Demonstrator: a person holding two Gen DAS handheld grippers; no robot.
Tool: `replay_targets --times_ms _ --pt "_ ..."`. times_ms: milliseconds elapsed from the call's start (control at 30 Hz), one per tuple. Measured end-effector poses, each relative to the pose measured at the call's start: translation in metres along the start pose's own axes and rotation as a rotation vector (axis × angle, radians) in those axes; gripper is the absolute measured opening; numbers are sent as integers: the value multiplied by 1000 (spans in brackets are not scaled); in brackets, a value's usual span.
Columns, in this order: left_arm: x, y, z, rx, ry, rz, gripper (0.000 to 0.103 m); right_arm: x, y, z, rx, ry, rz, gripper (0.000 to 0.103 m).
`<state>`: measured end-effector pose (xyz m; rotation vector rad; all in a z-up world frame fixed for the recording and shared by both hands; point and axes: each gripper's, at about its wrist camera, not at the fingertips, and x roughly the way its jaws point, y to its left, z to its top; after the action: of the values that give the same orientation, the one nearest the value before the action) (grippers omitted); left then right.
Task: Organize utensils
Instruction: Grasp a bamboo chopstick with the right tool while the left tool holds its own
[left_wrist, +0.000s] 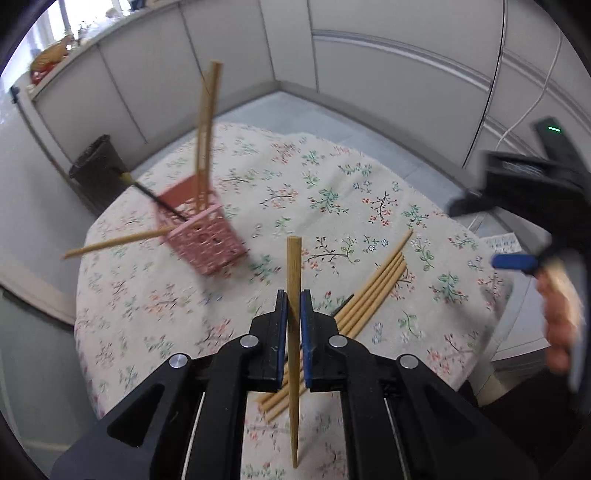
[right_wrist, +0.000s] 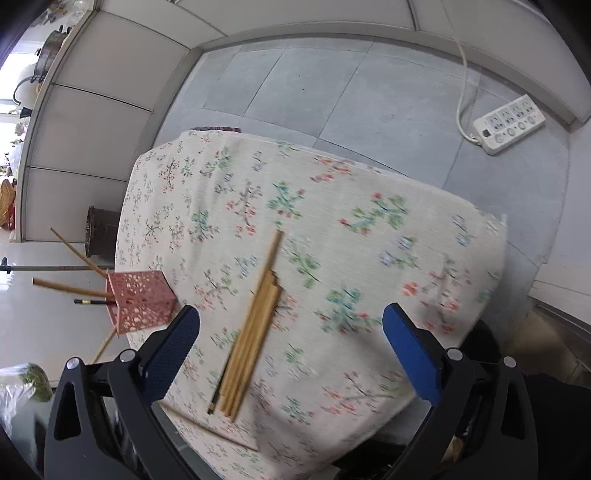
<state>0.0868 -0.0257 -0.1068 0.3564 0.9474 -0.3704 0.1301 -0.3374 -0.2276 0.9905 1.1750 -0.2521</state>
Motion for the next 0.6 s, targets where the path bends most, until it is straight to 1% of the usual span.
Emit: replay_targets --times_ms 67,133,167,233,267,300,333,400,467,500,533,600 --pt "-19 7 -8 -45 -39 8 7 11 17 9 -35 1 -64 89" --pt "-43 19 -17 -93 -91 11 7 22 28 15 -51 5 -130 75" --pt "-54 24 -20 -113 -119 13 7 29 33 17 -46 19 -154 73" --pt "-72 32 -25 -143 -162 11 7 43 39 19 -43 48 -185 60" --pt "-80 37 -29 -157 -185 12 7 52 43 20 -33 66 -206 57" --pt "-86 40 -30 -164 -198 16 7 57 44 21 -25 73 -211 53" --pt "-93 44 -33 -174 -218 22 7 62 45 22 -14 81 -218 51" --pt "-105 49 -35 -193 -258 40 7 72 48 24 11 96 -228 50" --pt "-115 54 -37 -211 -292 46 7 82 48 26 49 128 -215 47" --pt "-122 58 -38 -226 -319 53 7 88 47 28 74 151 -206 44" --pt "-127 60 -38 -235 -335 57 7 94 45 29 102 172 -203 39" --pt "-133 65 -38 -248 -356 54 7 94 45 31 138 157 -194 38"
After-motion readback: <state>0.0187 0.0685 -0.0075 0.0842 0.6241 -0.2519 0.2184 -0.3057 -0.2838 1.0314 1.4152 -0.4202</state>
